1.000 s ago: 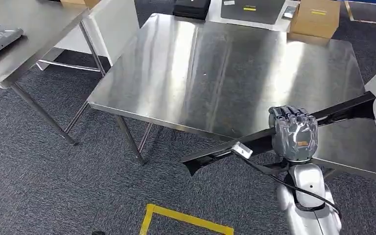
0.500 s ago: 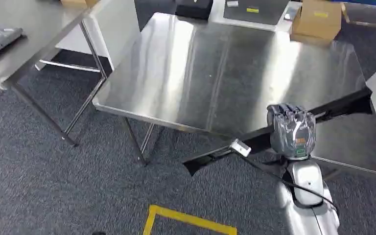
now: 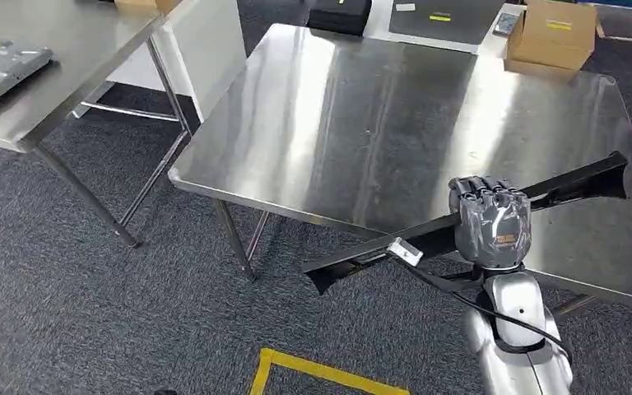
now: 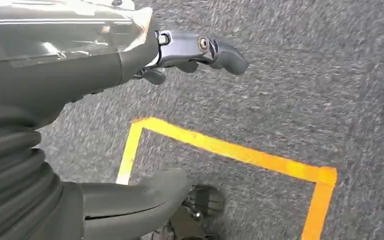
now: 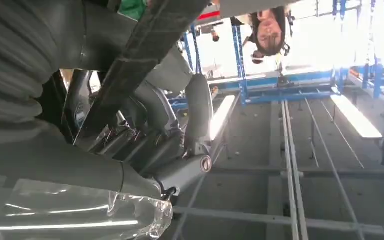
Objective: Take the parts from the cabinet and place them on the table.
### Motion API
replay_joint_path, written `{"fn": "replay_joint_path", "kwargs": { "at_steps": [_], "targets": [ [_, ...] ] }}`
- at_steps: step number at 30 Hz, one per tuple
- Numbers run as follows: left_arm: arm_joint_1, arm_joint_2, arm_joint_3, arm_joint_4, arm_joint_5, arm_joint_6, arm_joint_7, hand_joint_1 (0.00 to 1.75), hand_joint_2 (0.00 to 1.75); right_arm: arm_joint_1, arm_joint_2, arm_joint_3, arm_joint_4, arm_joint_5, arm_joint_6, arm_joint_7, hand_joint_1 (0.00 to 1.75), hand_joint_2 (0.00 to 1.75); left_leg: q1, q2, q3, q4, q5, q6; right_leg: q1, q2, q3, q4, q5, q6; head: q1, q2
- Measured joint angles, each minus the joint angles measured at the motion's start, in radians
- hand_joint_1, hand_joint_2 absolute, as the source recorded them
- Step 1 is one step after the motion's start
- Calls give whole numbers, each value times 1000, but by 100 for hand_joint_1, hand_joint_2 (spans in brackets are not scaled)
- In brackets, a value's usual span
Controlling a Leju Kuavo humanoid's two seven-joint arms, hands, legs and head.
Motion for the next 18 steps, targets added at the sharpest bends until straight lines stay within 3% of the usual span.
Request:
{"fn": "replay_joint_path", "kwargs": {
  "at_steps": [1,2,5,6,7,8,10,11,12,15,16,17,18],
  "targets": [
    [1,3,4,0,1,1,-1,0,175,-1,0,0,0,0,0,0,162,175,3,1,-7,8,-14,-7,-13,-2,11,-5,2,-2,0,0],
    [2,2,5,0,1,2,-4,0,175,-4,0,0,1,0,0,0,162,175,3,4,-22,42,-36,-17,-14,-2,17,-6,1,-4,-2,0],
    [3,2,11,0,1,3,-5,0,175,-10,2,4,4,0,0,0,162,175,26,8,-141,254,-134,-42,-14,-3,17,-6,-2,-8,-5,0],
    [5,2,13,0,1,3,-5,0,175,-9,2,4,5,0,0,0,162,175,31,11,-171,294,-140,-46,-14,-3,18,-6,-3,-9,-6,0],
    [7,2,14,0,1,3,-5,0,175,-9,3,5,8,0,0,0,162,175,37,14,-179,286,-121,-51,-16,-3,18,-5,-4,-9,-5,0],
    [7,3,14,0,1,3,-5,0,175,-9,3,5,10,0,0,0,162,175,43,17,-163,230,-77,-55,-19,-2,21,-5,-6,-6,-7,0],
    [7,4,15,0,1,3,-5,0,175,-11,3,5,10,0,0,0,162,175,52,18,-88,57,29,-62,-25,-1,29,-3,-14,5,-7,0],
    [7,3,15,0,1,3,-5,0,175,-12,3,5,10,0,0,0,162,175,55,17,-67,6,42,-65,-24,-1,31,-2,-17,11,-9,0],
    [6,3,16,0,1,3,-5,0,175,-14,3,5,11,0,1,0,162,175,46,17,-68,2,1,-52,-20,-1,27,0,-19,16,-10,0],
    [9,4,18,0,2,3,-5,0,175,-17,5,7,13,0,1,-1,162,175,34,13,-64,5,24,-26,-16,-1,30,-6,-23,42,-9,0],
    [8,3,18,0,2,3,-5,0,175,-18,5,7,13,0,1,-2,162,175,38,12,-46,-9,33,-14,-5,-1,31,-3,-30,50,-10,0],
    [8,2,18,0,2,3,-6,0,175,-18,5,8,13,0,1,-2,162,175,36,14,-41,-14,35,-8,-14,-2,20,27,-47,46,-9,0],
    [7,3,18,0,2,3,-6,0,175,-22,5,10,13,0,1,-2,162,175,35,14,-41,-14,35,1,-12,-1,-14,95,-79,36,-7,0]
  ]
}}
